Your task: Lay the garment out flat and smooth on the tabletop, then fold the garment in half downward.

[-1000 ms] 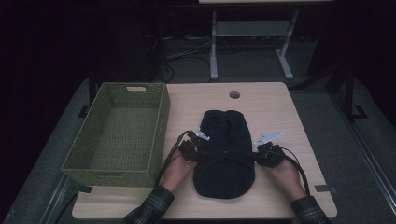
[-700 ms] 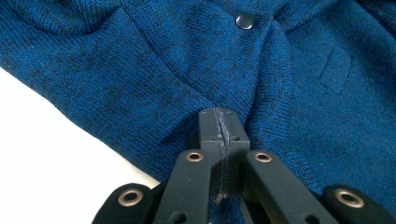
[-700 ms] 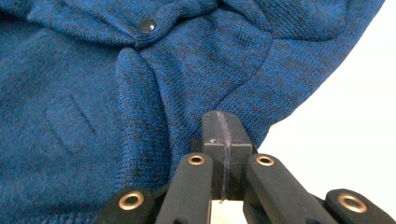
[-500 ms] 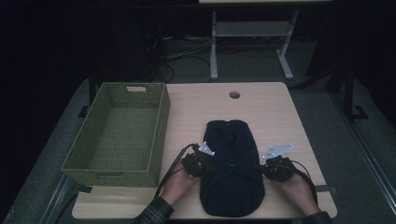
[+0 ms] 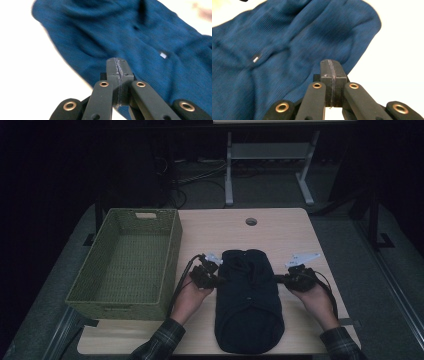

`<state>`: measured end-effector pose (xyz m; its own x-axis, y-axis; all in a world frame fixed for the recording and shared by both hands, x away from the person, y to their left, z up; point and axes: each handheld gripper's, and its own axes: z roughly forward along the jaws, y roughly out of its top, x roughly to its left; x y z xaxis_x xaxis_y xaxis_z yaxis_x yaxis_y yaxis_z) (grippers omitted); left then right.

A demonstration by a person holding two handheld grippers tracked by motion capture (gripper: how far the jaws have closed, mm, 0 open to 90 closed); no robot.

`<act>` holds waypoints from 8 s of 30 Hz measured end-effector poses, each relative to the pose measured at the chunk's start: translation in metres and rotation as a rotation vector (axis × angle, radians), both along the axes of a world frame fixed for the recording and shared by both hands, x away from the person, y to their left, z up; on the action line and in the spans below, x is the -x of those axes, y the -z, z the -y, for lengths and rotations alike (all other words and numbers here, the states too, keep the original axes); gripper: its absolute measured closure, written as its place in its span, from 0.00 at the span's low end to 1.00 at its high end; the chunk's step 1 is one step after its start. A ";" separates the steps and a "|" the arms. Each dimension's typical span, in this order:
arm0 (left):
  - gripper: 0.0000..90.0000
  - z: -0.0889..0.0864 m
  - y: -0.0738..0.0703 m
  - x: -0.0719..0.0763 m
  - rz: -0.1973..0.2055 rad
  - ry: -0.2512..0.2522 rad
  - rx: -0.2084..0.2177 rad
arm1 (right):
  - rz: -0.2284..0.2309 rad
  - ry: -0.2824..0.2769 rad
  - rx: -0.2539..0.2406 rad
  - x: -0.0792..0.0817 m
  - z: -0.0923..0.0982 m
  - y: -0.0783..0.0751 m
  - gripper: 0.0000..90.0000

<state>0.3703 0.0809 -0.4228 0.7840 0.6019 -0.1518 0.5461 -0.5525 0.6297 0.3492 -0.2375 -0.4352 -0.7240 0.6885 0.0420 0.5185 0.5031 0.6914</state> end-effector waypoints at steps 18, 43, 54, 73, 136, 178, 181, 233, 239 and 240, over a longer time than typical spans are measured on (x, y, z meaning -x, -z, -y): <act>1.00 0.021 0.008 -0.093 0.022 -0.127 -0.018 | -0.010 0.041 -0.009 -0.099 -0.022 0.000 1.00; 0.66 0.019 0.027 -0.112 0.005 -0.141 -0.101 | -0.014 0.076 0.053 -0.110 -0.020 0.023 0.69; 0.84 0.015 0.034 -0.117 -0.070 -0.084 -0.024 | -0.174 0.073 -0.113 -0.122 -0.006 0.033 0.81; 0.98 0.012 0.017 -0.110 -0.019 -0.100 -0.022 | -0.075 0.069 0.002 -0.111 -0.016 0.018 0.96; 0.98 -0.006 -0.056 -0.028 0.163 0.000 0.122 | 0.176 -0.005 -0.054 -0.027 -0.009 -0.047 0.95; 0.94 -0.019 -0.026 0.062 0.029 0.121 0.103 | 0.080 -0.077 -0.080 0.074 -0.008 -0.019 0.90; 0.92 -0.020 -0.023 0.068 0.016 0.121 0.108 | 0.067 -0.082 -0.079 0.081 -0.007 -0.016 0.87; 0.98 -0.009 -0.047 0.019 0.041 0.037 0.120 | 0.029 -0.072 -0.132 0.064 0.001 -0.016 1.00; 0.98 0.006 -0.030 -0.004 0.016 0.015 0.098 | 0.019 -0.099 -0.122 0.065 -0.010 -0.014 1.00; 0.98 0.007 -0.028 -0.006 0.011 0.019 0.091 | 0.019 -0.103 -0.122 0.065 -0.011 -0.013 1.00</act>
<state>0.3763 0.0736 -0.3950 0.7973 0.5709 -0.1960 0.5285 -0.5033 0.6836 0.2838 -0.2270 -0.4219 -0.7918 0.6015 0.1063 0.4548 0.4644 0.7599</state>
